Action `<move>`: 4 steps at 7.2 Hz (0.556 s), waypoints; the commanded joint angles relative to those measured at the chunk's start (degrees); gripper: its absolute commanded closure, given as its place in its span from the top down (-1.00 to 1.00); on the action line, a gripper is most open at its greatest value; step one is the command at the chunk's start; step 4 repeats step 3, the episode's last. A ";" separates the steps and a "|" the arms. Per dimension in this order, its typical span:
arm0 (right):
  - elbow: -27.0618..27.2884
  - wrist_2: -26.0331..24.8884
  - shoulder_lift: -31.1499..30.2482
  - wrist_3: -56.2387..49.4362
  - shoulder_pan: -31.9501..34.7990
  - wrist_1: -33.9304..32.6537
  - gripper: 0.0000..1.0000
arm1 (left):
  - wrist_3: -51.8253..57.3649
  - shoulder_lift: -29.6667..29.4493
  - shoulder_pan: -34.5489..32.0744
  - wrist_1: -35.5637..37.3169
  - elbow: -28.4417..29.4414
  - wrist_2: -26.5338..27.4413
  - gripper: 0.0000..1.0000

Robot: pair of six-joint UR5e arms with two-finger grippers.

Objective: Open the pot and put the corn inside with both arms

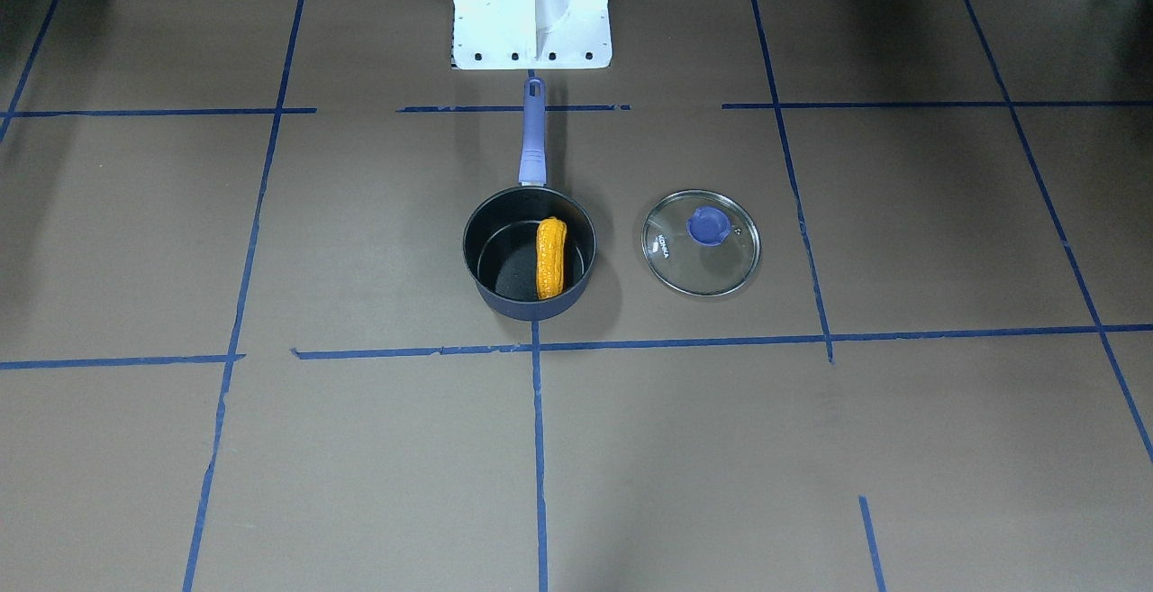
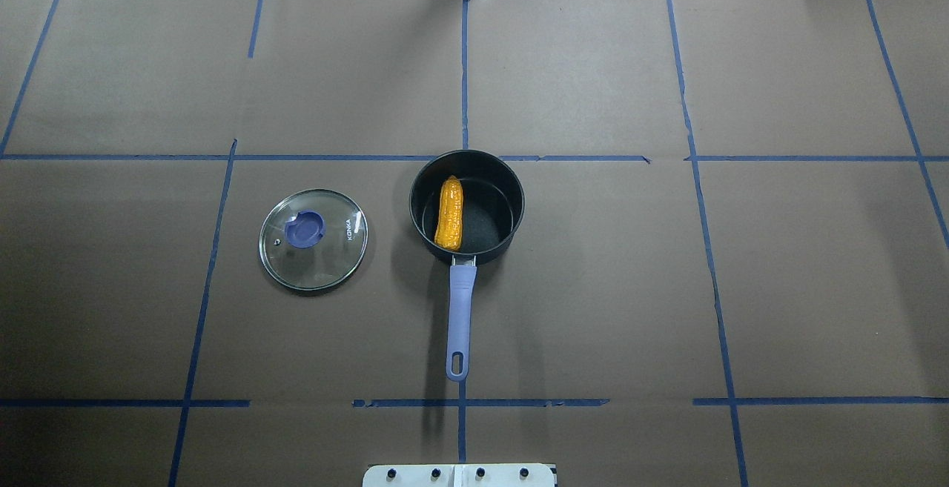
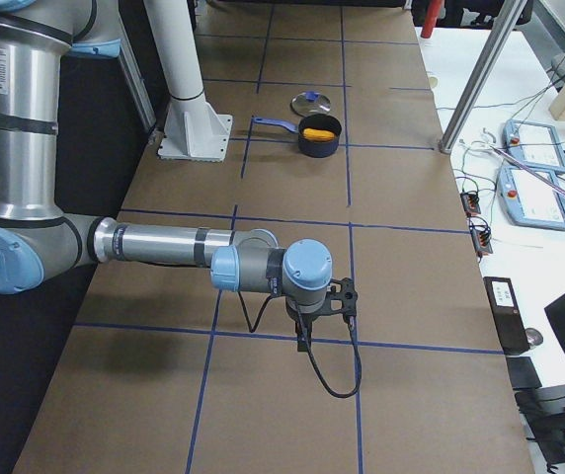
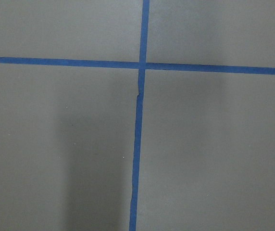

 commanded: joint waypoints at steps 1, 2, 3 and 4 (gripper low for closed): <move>0.00 -0.33 0.00 0.00 -0.01 0.02 1.00 | 0.09 -0.01 0.00 0.00 0.00 0.00 1.00; 0.00 -0.16 -0.09 0.00 -0.01 0.02 1.00 | 0.00 -0.01 0.00 0.00 0.00 0.00 1.00; 0.00 -0.16 -0.09 0.00 -0.01 0.02 1.00 | 0.00 -0.01 0.00 0.00 0.00 0.00 1.00; 0.00 -0.16 -0.09 0.00 -0.01 0.02 1.00 | 0.00 -0.01 0.00 0.00 0.00 0.00 1.00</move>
